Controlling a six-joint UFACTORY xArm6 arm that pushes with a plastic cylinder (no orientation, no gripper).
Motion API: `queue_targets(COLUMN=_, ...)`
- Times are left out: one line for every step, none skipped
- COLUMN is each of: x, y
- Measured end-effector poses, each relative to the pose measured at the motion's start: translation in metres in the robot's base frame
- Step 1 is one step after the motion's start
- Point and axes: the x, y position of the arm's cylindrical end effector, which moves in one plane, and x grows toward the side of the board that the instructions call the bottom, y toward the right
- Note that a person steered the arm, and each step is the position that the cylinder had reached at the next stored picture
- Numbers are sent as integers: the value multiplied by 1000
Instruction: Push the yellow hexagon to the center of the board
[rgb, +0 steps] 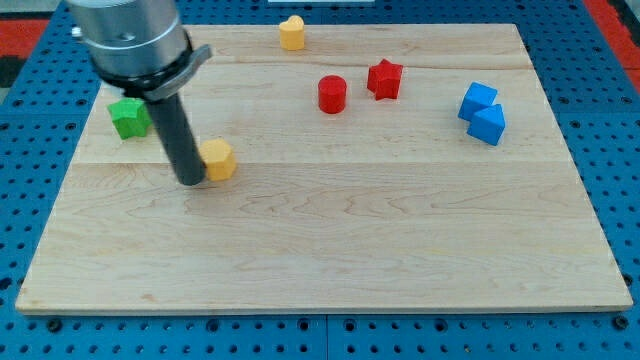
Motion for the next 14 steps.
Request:
queue_targets(x=-10, y=26)
queue_targets(x=-10, y=62)
queue_targets(x=-21, y=71)
queue_targets(x=-27, y=71)
queue_targets(x=-21, y=68)
queue_targets(x=-18, y=59)
queue_targets(x=-24, y=50)
queue_targets(x=-35, y=38)
queue_targets(x=-56, y=31)
queue_targets(x=-90, y=32)
queue_targets(x=-132, y=38)
queue_targets(x=-163, y=57)
queue_targets(x=-147, y=58)
queue_targets(x=-121, y=59)
